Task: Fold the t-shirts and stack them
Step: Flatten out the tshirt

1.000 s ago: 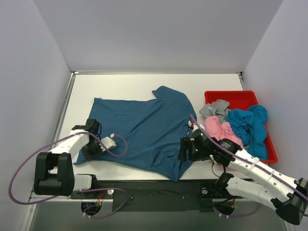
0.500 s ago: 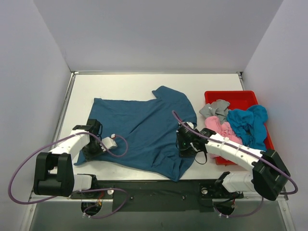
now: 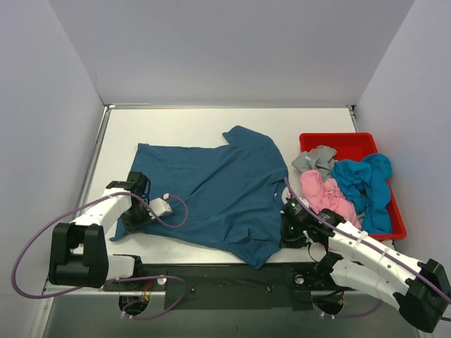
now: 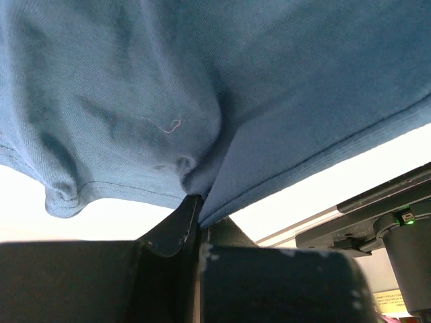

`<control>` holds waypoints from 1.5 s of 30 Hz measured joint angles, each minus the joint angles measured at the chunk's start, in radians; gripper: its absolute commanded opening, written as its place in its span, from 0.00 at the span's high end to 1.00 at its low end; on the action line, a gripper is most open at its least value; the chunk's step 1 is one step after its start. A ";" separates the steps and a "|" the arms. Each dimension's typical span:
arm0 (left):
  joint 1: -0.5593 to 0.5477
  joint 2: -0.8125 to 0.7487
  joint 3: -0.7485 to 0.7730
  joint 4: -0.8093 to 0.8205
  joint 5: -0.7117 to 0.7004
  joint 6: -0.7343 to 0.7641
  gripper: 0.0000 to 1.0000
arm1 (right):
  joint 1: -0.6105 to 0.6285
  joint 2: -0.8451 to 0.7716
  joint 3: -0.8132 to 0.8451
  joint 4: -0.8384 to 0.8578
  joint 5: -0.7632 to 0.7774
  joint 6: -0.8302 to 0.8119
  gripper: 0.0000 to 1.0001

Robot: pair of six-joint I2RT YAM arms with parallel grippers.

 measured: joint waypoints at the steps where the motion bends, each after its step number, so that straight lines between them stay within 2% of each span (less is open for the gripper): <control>1: 0.000 0.000 0.001 -0.001 0.001 0.000 0.99 | 0.003 -0.031 -0.024 -0.013 -0.007 0.027 1.00; 5: -0.008 0.000 0.001 -0.002 0.007 0.000 0.99 | 0.060 -0.092 -0.071 -0.078 -0.037 0.114 1.00; 15: -0.033 0.000 0.006 -0.008 0.026 -0.012 0.99 | 0.296 -0.204 -0.039 -0.254 -0.173 0.301 1.00; 16: -0.038 0.000 0.006 -0.008 0.029 -0.016 0.99 | 0.311 -0.209 -0.036 -0.259 -0.178 0.309 0.87; 17: -0.043 0.000 0.006 -0.008 0.031 -0.021 0.99 | 0.322 -0.220 -0.032 -0.266 -0.183 0.321 0.65; 19: -0.057 0.000 0.006 -0.008 0.034 -0.032 0.99 | 0.327 -0.245 -0.032 -0.282 -0.192 0.349 0.51; 23: -0.094 0.000 0.006 -0.008 0.037 -0.058 0.99 | 0.327 -0.269 -0.031 -0.320 -0.163 0.389 0.45; 28: -0.111 0.000 0.006 -0.008 0.038 -0.078 0.99 | 0.309 -0.298 0.019 -0.329 0.017 0.434 0.44; 32: -0.111 0.000 0.007 -0.009 0.038 -0.084 0.99 | 0.217 -0.282 0.006 -0.267 0.146 0.449 0.48; 36: -0.113 -0.007 0.007 -0.009 0.038 -0.088 0.99 | 0.061 -0.239 -0.061 -0.113 0.153 0.422 0.52; 37: -0.115 -0.010 0.007 -0.009 0.038 -0.090 0.99 | 0.041 -0.214 -0.077 -0.069 0.148 0.416 0.56; 39: -0.115 -0.017 0.007 -0.009 0.038 -0.095 0.99 | 0.024 -0.146 -0.100 0.013 0.128 0.401 0.72; 40: -0.116 -0.019 0.007 -0.009 0.037 -0.098 1.00 | 0.021 -0.108 -0.107 0.051 0.115 0.393 0.87; 41: -0.116 -0.021 0.007 -0.009 0.037 -0.103 1.00 | 0.016 -0.073 -0.112 0.082 0.102 0.385 0.96; 42: -0.116 -0.021 0.007 -0.010 0.037 -0.107 1.00 | 0.011 -0.035 -0.118 0.112 0.084 0.376 1.00; 45: -0.114 -0.021 0.007 -0.008 0.023 -0.124 1.00 | -0.004 -0.004 -0.125 0.150 0.051 0.357 1.00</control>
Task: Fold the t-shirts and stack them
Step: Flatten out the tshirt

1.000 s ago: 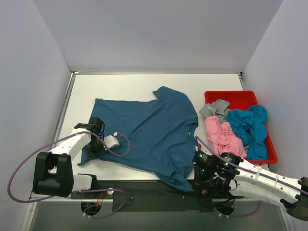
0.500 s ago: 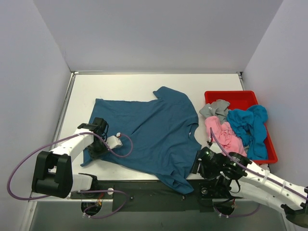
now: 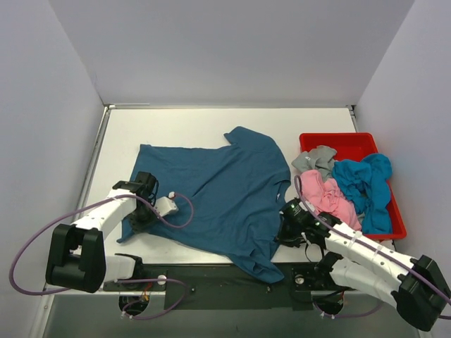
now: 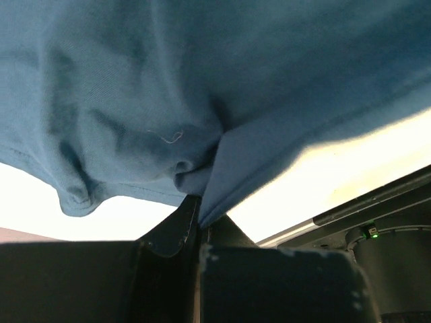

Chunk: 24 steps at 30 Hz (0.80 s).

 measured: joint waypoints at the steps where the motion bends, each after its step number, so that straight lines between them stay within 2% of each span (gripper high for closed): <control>1: 0.003 0.000 0.000 0.005 -0.013 -0.012 1.00 | -0.015 -0.007 0.003 0.010 -0.014 -0.015 1.00; 5: 0.052 0.006 0.029 0.027 -0.052 -0.050 1.00 | -0.155 0.028 0.094 0.007 -0.069 -0.119 1.00; 10: 0.111 0.078 0.266 0.065 -0.098 -0.106 1.00 | -0.373 0.300 0.499 0.005 -0.178 -0.304 1.00; 16: 0.161 0.272 0.815 0.181 -0.171 -0.187 1.00 | -0.518 0.777 1.324 -0.007 -0.341 -0.456 1.00; 19: 0.182 0.359 1.094 0.222 -0.204 -0.219 1.00 | -0.564 0.937 1.684 -0.011 -0.399 -0.483 1.00; 22: 0.190 0.406 1.325 0.240 -0.234 -0.225 1.00 | -0.602 0.993 1.894 -0.015 -0.464 -0.481 1.00; 24: 0.190 0.410 1.426 0.248 -0.255 -0.220 1.00 | -0.626 0.979 1.934 0.013 -0.516 -0.470 1.00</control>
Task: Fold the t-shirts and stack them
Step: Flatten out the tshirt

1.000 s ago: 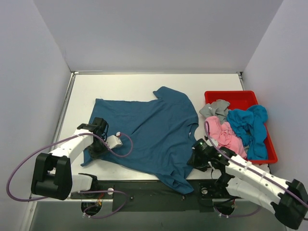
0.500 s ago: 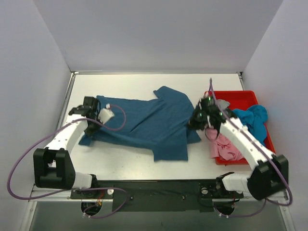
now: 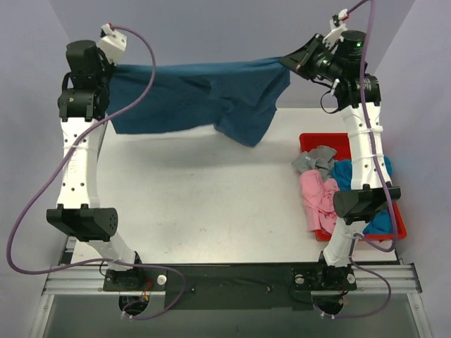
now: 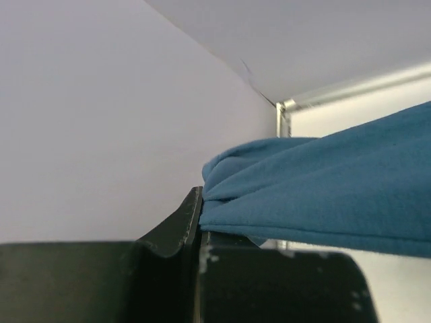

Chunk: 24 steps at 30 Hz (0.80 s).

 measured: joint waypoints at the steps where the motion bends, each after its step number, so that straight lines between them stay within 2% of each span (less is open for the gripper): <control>1: 0.000 -0.003 0.039 0.006 -0.006 0.004 1.00 | -0.009 -0.015 -0.002 0.023 -0.022 0.008 1.00; 3: 0.007 -0.020 0.079 0.013 -0.011 0.015 1.00 | -0.023 -0.054 -0.027 0.062 -0.061 0.020 1.00; 6: 0.027 -0.071 0.053 0.000 -0.011 0.032 1.00 | -0.033 -0.145 -0.136 0.086 -0.108 0.018 1.00; 9: 0.045 -0.190 -0.126 -0.005 0.009 0.059 1.00 | -0.032 -0.270 -0.311 0.085 -0.143 -0.015 1.00; 16: 0.053 -0.431 -0.701 -0.069 0.133 0.095 1.00 | 0.005 -0.575 -0.868 0.012 -0.122 -0.146 1.00; 20: 0.045 -0.433 -1.021 -0.069 0.176 0.110 1.00 | 0.054 -0.532 -1.113 -0.033 -0.074 -0.193 1.00; 24: 0.003 -0.405 -1.222 -0.072 0.191 0.121 0.99 | 0.080 -0.396 -1.213 -0.070 -0.003 -0.201 1.00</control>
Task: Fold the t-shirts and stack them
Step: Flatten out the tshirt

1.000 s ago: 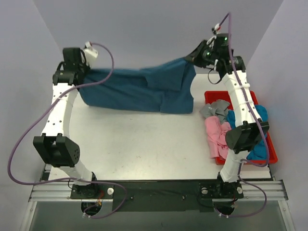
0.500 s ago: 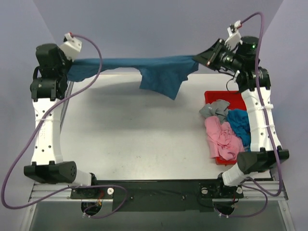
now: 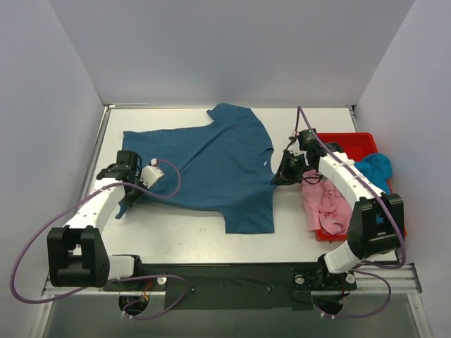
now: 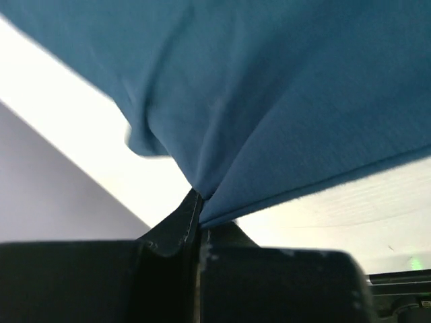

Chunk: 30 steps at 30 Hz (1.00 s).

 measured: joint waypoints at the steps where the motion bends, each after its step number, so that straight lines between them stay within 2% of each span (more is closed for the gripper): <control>1: -0.015 0.008 -0.022 0.002 0.002 0.005 0.96 | 0.000 0.016 -0.007 -0.008 0.015 0.000 1.00; 4: -0.052 0.032 -0.047 0.008 0.005 0.012 0.86 | -0.001 0.045 -0.012 -0.015 0.070 -0.004 1.00; 6: -0.065 0.052 -0.057 0.019 0.008 0.019 0.71 | 0.000 0.060 -0.011 -0.014 0.099 -0.010 1.00; 7: -0.069 0.062 -0.064 0.023 0.008 0.025 0.57 | 0.000 0.071 -0.009 -0.014 0.111 -0.011 1.00; 8: -0.070 0.069 -0.071 0.024 0.008 0.032 0.52 | 0.000 0.089 -0.003 -0.015 0.126 -0.014 1.00; 9: -0.072 0.074 -0.079 0.023 0.008 0.039 0.28 | 0.000 0.111 0.005 -0.015 0.142 -0.016 0.94; 10: -0.072 0.077 -0.083 0.016 0.010 0.045 0.18 | 0.000 0.134 0.015 -0.014 0.161 -0.019 0.78; 11: -0.074 0.078 -0.084 0.003 0.015 0.053 0.16 | 0.002 0.156 0.025 -0.015 0.178 -0.023 0.71; 12: -0.077 0.077 -0.082 -0.018 0.028 0.056 0.15 | 0.004 0.176 0.040 -0.019 0.192 -0.027 0.60; 17: -0.119 0.044 -0.054 -0.190 0.088 0.068 0.13 | 0.043 0.221 0.157 -0.056 0.270 -0.095 0.43; 18: -0.123 0.021 -0.047 -0.227 0.096 0.067 0.13 | 0.062 0.216 0.179 -0.064 0.291 -0.108 0.26; 21: -0.109 -0.068 -0.035 -0.312 0.096 0.069 0.21 | 0.113 0.160 0.187 -0.092 0.350 -0.130 0.26; 24: -0.068 -0.155 -0.042 -0.377 0.074 0.079 0.26 | 0.162 0.012 0.118 -0.136 0.406 -0.129 0.26; 30: -0.002 -0.210 -0.132 -0.384 0.024 0.101 0.23 | 0.270 -0.301 -0.174 -0.185 0.477 -0.045 0.30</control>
